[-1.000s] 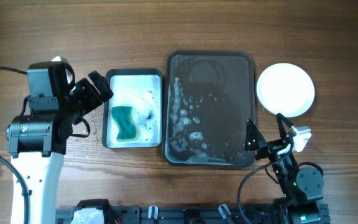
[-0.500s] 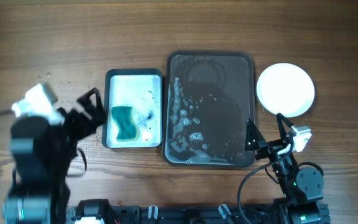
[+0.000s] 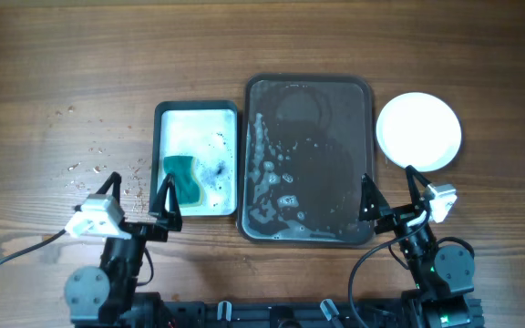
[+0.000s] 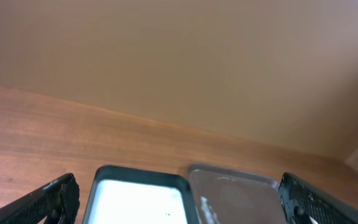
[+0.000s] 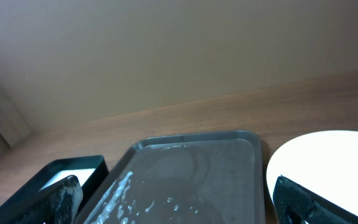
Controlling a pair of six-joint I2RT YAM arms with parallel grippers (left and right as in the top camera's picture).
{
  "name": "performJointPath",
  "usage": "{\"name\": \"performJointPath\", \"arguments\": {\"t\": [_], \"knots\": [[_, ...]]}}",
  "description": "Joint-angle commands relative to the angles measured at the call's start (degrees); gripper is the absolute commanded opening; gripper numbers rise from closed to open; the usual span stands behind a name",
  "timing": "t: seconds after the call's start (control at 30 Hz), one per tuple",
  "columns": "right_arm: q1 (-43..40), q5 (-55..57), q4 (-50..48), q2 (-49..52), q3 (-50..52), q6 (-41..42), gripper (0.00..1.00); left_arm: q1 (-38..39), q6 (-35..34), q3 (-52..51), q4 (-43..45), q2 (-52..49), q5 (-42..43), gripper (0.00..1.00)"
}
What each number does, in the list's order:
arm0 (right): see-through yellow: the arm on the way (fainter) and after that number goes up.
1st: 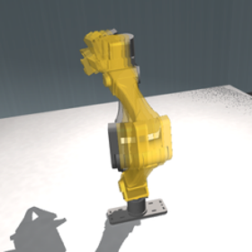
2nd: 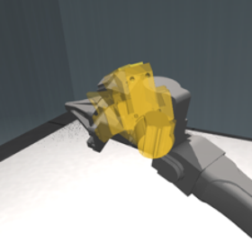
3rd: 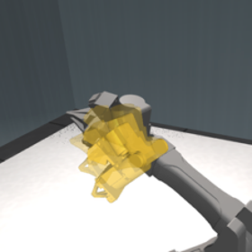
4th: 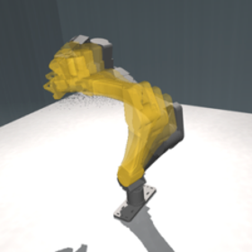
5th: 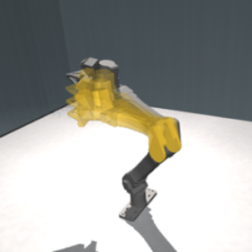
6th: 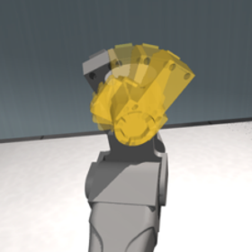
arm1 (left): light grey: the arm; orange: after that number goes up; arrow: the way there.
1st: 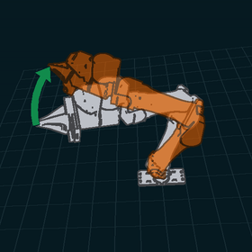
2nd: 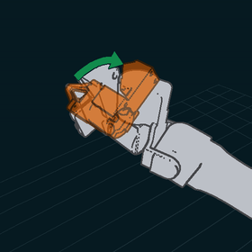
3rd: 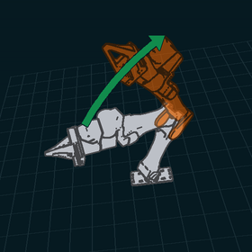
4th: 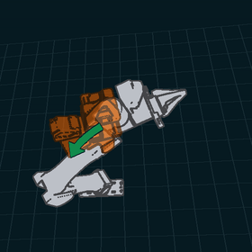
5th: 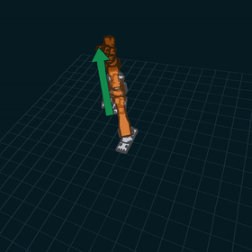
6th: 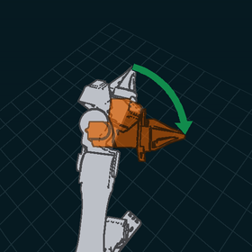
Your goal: Clean dirty plates on tray and stack at the side
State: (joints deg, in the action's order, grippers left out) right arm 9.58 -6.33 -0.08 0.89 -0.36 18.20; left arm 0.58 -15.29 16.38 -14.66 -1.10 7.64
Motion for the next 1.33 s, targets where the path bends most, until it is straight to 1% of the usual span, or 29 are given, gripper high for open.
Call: {"name": "performJointPath", "arguments": {"t": [0.0, 0.17, 0.2, 0.23, 1.3], "knots": [[-0.3, 0.8, -0.3, -0.6, 0.1, 0.7, 1.00, 0.6, 1.2, -5.7, 5.1, 0.9, 0.4, 1.00], [-0.3, 0.9, -0.3, -0.6, 0.1, 0.7, 1.00, 1.1, 1.1, -14.8, 12.9, 0.9, 0.5, 1.00], [-0.3, 0.8, -0.3, -0.6, 0.1, 0.7, 1.00, 1.4, 1.2, -16.0, 12.5, 0.9, 0.6, 1.00], [-0.3, 0.8, -0.3, -0.6, 0.1, 0.7, 1.00, 1.7, 1.2, -16.0, 11.0, 0.9, 0.7, 1.00], [-0.3, 0.8, -0.3, -0.6, 0.1, 0.7, 1.00, 1.9, 1.2, -16.0, 11.1, 0.8, 0.7, 1.00]]}}
